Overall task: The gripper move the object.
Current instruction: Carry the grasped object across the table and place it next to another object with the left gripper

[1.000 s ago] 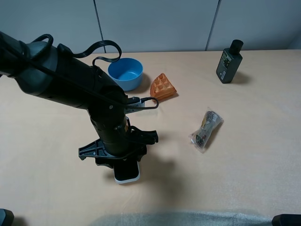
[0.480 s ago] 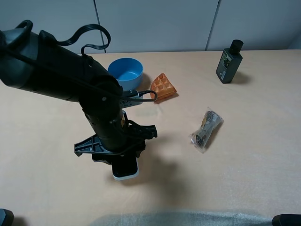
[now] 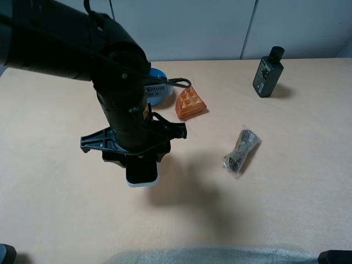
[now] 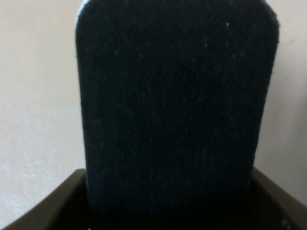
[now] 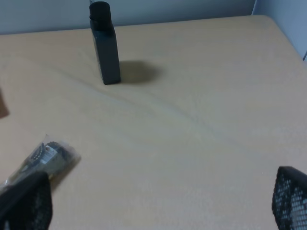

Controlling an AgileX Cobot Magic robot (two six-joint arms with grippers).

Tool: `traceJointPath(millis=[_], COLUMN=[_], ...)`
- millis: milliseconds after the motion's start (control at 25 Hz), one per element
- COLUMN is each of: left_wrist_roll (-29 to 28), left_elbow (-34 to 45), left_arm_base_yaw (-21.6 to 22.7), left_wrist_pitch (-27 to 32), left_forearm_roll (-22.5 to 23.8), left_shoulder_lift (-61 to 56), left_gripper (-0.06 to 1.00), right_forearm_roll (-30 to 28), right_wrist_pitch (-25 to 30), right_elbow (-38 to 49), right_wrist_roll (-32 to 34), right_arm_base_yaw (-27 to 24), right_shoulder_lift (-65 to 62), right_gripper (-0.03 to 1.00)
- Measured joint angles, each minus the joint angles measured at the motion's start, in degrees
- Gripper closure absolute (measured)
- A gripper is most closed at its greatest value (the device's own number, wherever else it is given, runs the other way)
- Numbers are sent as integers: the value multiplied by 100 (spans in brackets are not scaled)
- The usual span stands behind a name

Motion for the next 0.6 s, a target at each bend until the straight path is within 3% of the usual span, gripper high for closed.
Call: traceJointPath(millis=[600], left_wrist_roll=[749], left_elbow=[-1433], left_arm_base_yaw=[0], left_wrist_pitch=[749], left_forearm_roll=[128], left_shoulder_lift=[0], left_gripper=[33], right_forearm_roll=[0], right_wrist_pitch=[0], right_elbow=[0], right_wrist_roll=[0], right_arm_base_yaw=[0], right_shoulder_lift=[0], right_gripper=[28])
